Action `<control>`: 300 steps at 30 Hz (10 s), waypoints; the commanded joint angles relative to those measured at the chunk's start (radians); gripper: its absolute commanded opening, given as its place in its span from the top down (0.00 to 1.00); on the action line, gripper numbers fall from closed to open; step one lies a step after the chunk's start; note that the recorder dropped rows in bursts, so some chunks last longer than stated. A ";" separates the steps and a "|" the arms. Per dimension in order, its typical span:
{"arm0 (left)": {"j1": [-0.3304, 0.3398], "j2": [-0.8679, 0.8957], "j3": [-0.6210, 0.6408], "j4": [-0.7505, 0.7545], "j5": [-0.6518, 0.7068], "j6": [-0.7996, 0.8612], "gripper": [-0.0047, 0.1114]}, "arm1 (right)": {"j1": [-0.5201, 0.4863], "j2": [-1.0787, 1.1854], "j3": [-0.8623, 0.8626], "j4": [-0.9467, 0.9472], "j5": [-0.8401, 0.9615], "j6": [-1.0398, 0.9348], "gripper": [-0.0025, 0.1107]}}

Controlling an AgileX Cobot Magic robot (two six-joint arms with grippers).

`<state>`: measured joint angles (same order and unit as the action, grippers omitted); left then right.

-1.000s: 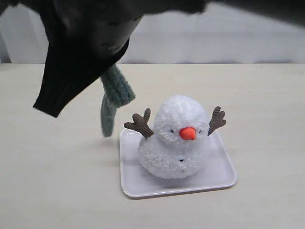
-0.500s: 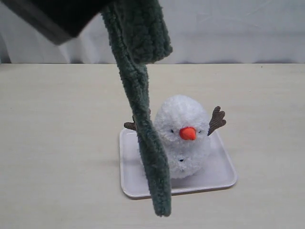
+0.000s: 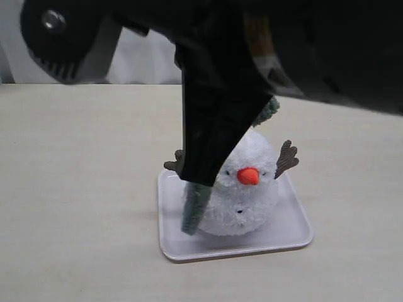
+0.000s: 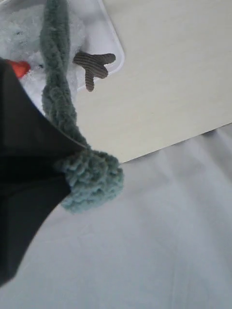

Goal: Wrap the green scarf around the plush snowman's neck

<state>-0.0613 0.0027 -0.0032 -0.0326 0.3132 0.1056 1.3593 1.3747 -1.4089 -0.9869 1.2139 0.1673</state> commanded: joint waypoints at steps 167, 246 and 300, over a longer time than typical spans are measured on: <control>-0.007 -0.003 0.003 0.000 -0.010 0.002 0.96 | -0.661 -0.083 0.397 0.668 -0.476 -0.167 0.55; -0.007 -0.003 0.003 0.000 -0.010 0.002 0.96 | -0.868 0.063 0.236 1.054 -0.481 -0.756 0.94; -0.007 -0.003 0.003 0.000 -0.010 0.002 0.96 | -0.868 0.058 0.236 0.972 -0.555 -0.516 0.58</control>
<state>-0.0613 0.0027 -0.0032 -0.0326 0.3132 0.1056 0.4910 1.4781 -1.1750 -0.0172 0.6410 -0.3547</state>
